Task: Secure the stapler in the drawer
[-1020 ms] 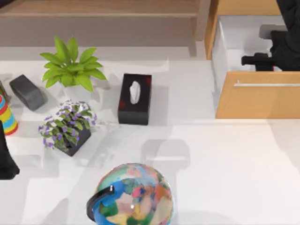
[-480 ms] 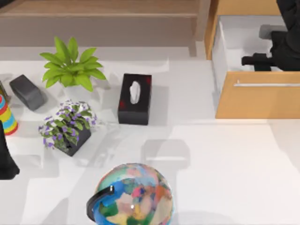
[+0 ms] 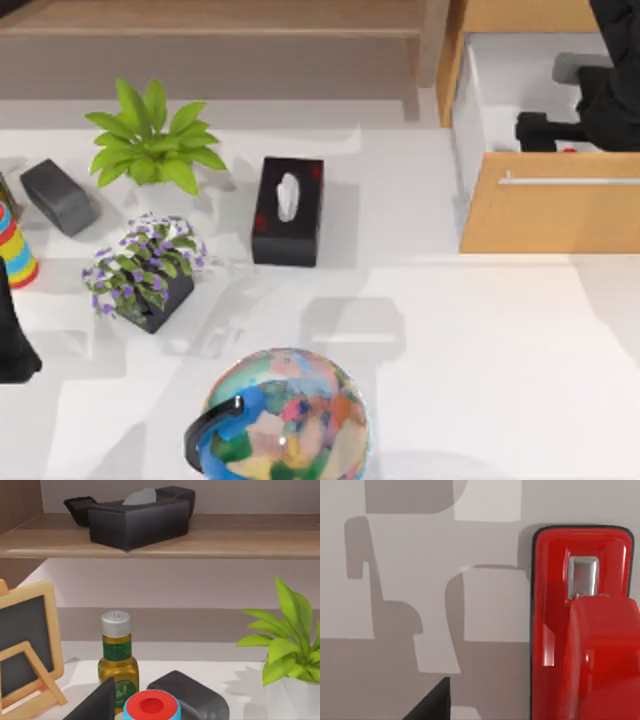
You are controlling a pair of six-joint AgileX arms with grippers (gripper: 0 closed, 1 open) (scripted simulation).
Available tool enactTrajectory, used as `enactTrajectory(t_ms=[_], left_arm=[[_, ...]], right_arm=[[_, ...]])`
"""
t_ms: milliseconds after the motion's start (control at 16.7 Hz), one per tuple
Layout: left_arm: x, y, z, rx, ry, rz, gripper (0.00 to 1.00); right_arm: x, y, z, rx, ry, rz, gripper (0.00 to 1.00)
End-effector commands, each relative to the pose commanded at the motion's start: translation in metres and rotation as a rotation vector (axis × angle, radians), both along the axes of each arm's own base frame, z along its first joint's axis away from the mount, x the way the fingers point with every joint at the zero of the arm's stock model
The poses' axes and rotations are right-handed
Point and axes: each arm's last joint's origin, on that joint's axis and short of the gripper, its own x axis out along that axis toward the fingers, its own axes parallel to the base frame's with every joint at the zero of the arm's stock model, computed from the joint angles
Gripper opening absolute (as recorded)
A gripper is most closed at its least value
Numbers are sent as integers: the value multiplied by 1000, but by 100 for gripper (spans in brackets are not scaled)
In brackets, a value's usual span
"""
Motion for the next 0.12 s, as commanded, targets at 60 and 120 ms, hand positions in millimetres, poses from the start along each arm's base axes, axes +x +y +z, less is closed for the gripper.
enactTrajectory(t_ms=[60, 120], left_arm=[[0, 0, 0, 0, 0, 0, 100], [0, 0, 0, 0, 0, 0, 100]], right_arm=[[0, 0, 0, 0, 0, 0, 100], [0, 0, 0, 0, 0, 0, 100]])
